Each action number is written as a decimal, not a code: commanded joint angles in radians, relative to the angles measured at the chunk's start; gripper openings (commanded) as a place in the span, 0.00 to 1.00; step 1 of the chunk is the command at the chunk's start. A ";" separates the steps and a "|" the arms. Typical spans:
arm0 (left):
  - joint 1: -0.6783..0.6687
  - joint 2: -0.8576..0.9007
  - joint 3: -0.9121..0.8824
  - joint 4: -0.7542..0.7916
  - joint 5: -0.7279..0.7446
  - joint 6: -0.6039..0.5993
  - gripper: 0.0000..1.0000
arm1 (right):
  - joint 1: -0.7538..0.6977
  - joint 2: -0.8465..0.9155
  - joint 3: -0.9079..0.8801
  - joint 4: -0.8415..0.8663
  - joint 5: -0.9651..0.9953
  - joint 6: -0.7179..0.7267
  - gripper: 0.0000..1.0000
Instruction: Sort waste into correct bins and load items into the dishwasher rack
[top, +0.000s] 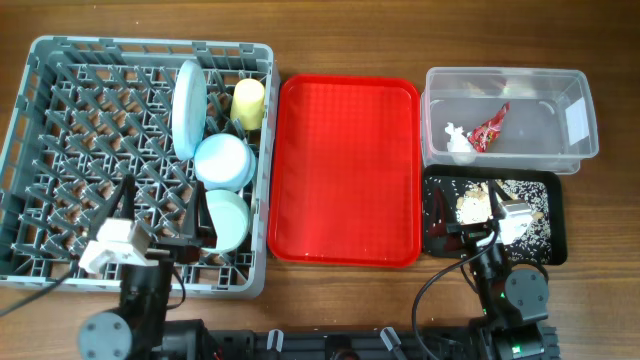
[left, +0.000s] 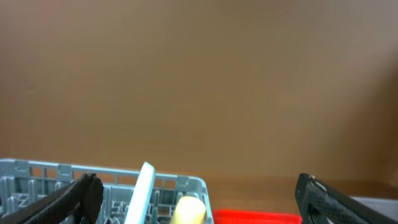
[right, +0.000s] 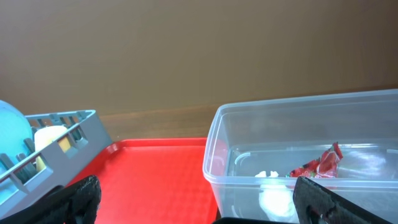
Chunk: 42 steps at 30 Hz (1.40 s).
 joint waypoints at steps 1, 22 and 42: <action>0.018 -0.075 -0.139 0.079 -0.006 -0.032 1.00 | -0.005 -0.011 -0.001 0.006 -0.012 -0.002 1.00; -0.006 -0.075 -0.385 0.025 -0.103 0.192 1.00 | -0.005 -0.011 -0.001 0.006 -0.012 -0.002 1.00; -0.052 -0.075 -0.385 0.026 -0.103 0.239 1.00 | -0.005 -0.011 -0.001 0.006 -0.013 -0.002 1.00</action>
